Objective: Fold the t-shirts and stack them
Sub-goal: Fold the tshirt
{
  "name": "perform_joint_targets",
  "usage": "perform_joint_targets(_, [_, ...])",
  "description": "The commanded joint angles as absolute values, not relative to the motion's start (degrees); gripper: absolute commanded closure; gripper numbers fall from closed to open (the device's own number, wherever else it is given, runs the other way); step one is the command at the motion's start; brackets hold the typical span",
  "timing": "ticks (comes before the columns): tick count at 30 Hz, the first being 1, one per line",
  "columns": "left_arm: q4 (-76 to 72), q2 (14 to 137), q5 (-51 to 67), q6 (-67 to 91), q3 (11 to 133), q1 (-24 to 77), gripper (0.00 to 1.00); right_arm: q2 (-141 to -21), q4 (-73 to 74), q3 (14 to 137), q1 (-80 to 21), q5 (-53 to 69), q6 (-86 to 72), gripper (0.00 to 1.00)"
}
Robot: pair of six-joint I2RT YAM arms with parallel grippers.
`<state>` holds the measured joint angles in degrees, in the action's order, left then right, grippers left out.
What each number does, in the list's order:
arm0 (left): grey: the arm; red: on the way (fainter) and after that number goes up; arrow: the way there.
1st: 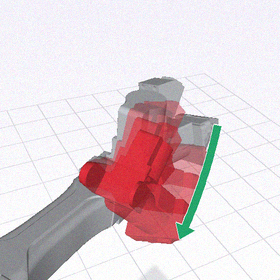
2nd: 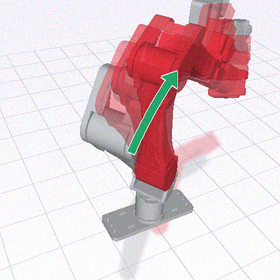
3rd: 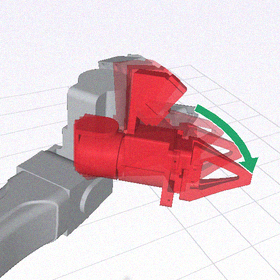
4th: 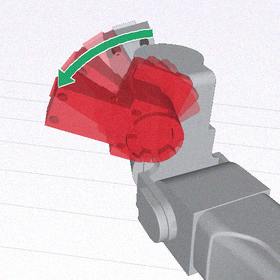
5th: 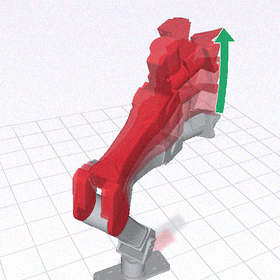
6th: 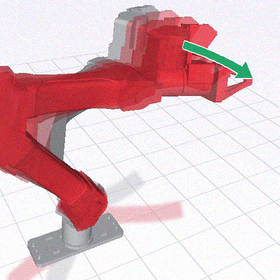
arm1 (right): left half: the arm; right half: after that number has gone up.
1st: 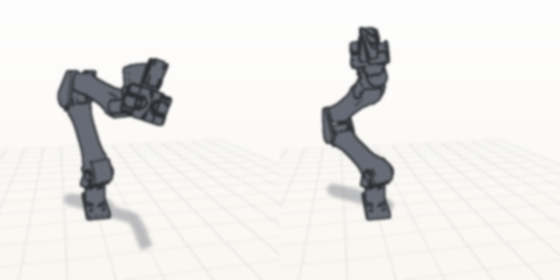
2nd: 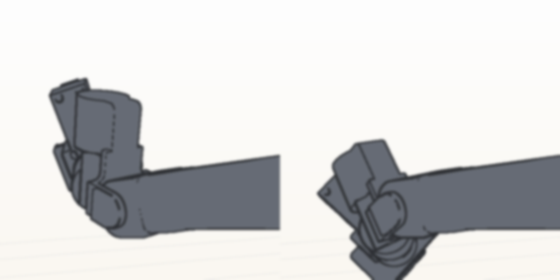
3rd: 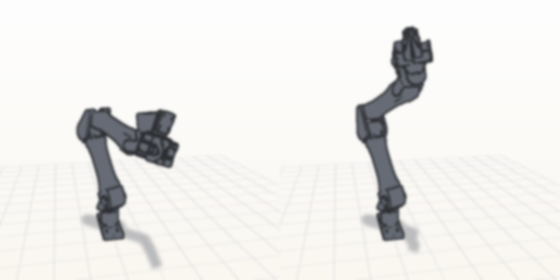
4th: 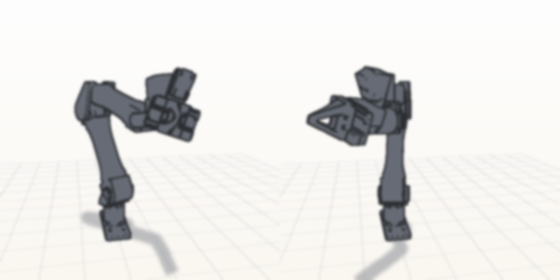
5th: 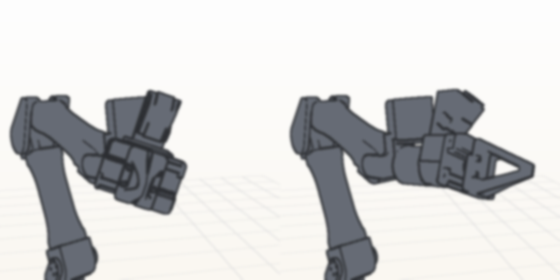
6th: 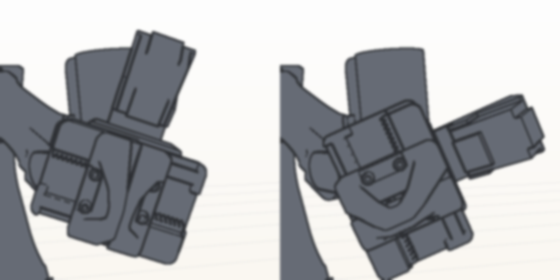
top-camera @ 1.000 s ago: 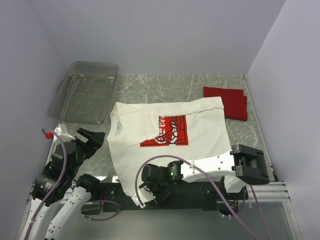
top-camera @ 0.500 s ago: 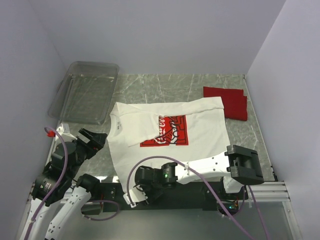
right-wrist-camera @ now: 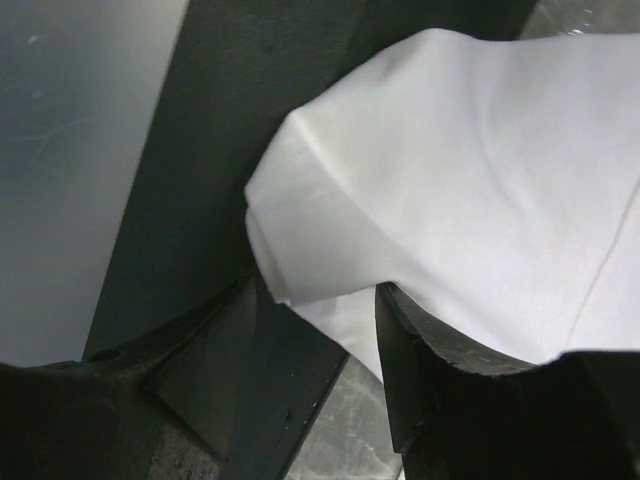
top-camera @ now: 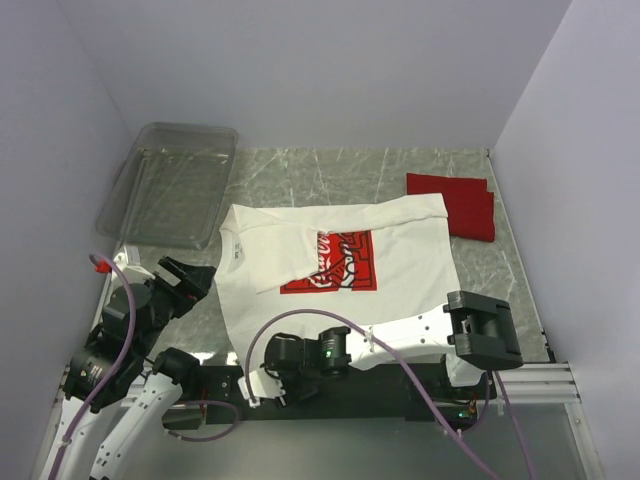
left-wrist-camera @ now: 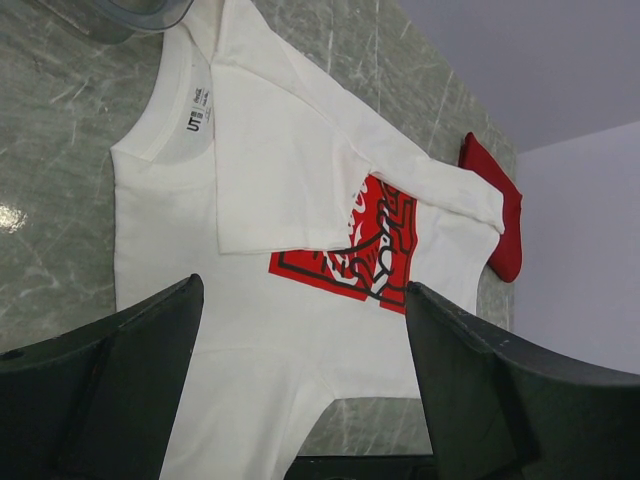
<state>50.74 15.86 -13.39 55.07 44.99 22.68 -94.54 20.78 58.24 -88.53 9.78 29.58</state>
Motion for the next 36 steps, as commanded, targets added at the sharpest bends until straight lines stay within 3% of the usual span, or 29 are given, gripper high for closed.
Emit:
perform_joint_targets(1, [49.3,15.1,-13.5,53.8,46.0,22.4,0.13,-95.1,15.1,60.5,-88.9,4.8,24.1,0.42])
perform_joint_targets(6, [48.9,14.9,-13.3,53.9,45.8,22.4,0.13,-96.6,14.0,62.0,-88.9,2.4,19.4,0.42])
perform_joint_targets(9, [49.0,14.9,-13.4,53.8,45.8,22.4,0.13,-97.1,13.4,62.0,-88.9,2.5,18.2,0.52])
perform_joint_targets(10, [49.0,14.9,-13.4,53.7,46.0,22.4,0.13,-97.2,13.4,62.0,-88.8,2.6,18.0,0.67])
perform_joint_targets(12, [49.2,14.7,-13.4,53.5,46.1,22.4,0.13,-96.9,14.1,62.0,-88.9,3.0,18.6,0.83])
perform_joint_targets(13, [49.3,14.7,-13.4,53.3,46.1,22.4,0.13,-96.2,14.5,62.0,-88.3,3.2,19.1,0.99])
perform_joint_targets(19, [46.1,15.3,-8.9,47.0,45.6,22.4,0.14,-89.4,25.5,65.8,-81.3,7.6,30.1,1.00])
perform_joint_targets(24, [36.6,17.5,-0.7,37.9,44.8,22.4,0.14,-86.2,34.8,72.0,-63.0,25.1,33.5,1.00])
perform_joint_targets(31, [22.3,24.8,16.4,22.1,43.5,22.4,0.12,-90.6,36.5,76.7,-51.2,33.2,30.6,1.00])
perform_joint_targets(36, [23.0,34.9,24.3,6.4,46.2,22.4,0.12,-96.8,42.2,83.3,-43.8,42.3,31.8,1.00])
